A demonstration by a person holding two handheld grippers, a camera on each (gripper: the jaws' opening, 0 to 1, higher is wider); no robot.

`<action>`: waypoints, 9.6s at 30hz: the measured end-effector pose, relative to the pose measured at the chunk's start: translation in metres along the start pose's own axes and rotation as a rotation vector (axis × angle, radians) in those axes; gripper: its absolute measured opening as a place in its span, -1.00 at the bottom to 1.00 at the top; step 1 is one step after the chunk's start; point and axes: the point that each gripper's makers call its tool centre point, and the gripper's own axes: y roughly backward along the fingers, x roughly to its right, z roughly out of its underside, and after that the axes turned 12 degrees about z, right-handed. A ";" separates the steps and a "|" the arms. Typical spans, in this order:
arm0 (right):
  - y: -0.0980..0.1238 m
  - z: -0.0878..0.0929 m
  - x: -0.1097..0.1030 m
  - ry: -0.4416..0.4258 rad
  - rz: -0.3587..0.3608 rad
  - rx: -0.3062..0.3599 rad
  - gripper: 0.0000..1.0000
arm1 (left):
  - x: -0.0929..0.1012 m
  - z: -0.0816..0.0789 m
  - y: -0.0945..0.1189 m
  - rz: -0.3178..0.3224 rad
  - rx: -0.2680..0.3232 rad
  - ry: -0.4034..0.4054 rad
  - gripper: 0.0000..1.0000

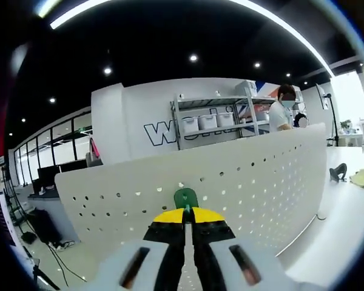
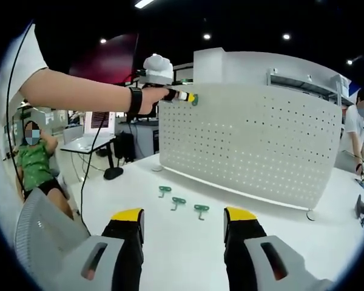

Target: Insert the hook assembly into the mounting plate slot until the hook locks in place.

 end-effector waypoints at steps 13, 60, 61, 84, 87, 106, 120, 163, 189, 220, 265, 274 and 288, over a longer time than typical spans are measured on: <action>-0.001 0.001 0.003 -0.011 0.006 -0.004 0.06 | -0.003 -0.007 -0.004 -0.009 0.005 0.004 -0.95; 0.001 0.002 0.004 -0.030 0.007 -0.003 0.04 | -0.001 -0.004 -0.010 -0.065 -0.076 0.001 -0.91; 0.001 0.002 0.004 -0.031 0.005 -0.002 0.04 | -0.001 -0.003 -0.010 -0.062 -0.079 -0.013 -0.91; 0.000 0.001 -0.004 -0.018 -0.019 -0.004 0.03 | 0.002 0.001 -0.004 0.011 -0.046 0.037 -0.59; 0.000 0.000 -0.003 -0.024 -0.019 0.001 0.03 | 0.001 0.000 -0.002 0.008 -0.049 -0.006 -0.54; -0.003 -0.004 -0.013 -0.002 -0.053 0.007 0.03 | 0.021 -0.007 0.015 0.115 0.049 0.123 -0.35; -0.003 -0.005 -0.014 0.001 -0.057 0.013 0.03 | 0.046 0.001 0.025 0.236 0.075 0.231 -0.05; -0.005 0.003 -0.014 0.013 -0.068 -0.016 0.01 | 0.104 0.037 0.074 0.427 0.007 0.182 0.42; -0.013 0.012 -0.005 0.056 -0.070 -0.064 -0.03 | 0.136 0.066 0.106 0.524 -0.058 0.131 0.53; -0.033 0.019 -0.005 0.065 -0.096 -0.102 -0.04 | 0.137 0.108 0.151 0.490 -0.086 0.189 0.65; -0.067 0.030 -0.012 0.084 -0.122 -0.160 -0.14 | 0.137 0.135 0.167 0.508 -0.142 0.227 0.59; -0.072 0.037 -0.013 0.084 -0.127 -0.183 -0.16 | 0.140 0.140 0.172 0.520 -0.138 0.245 0.60; -0.083 0.049 -0.014 0.080 -0.130 -0.219 -0.11 | 0.144 0.151 0.181 0.562 -0.180 0.209 0.64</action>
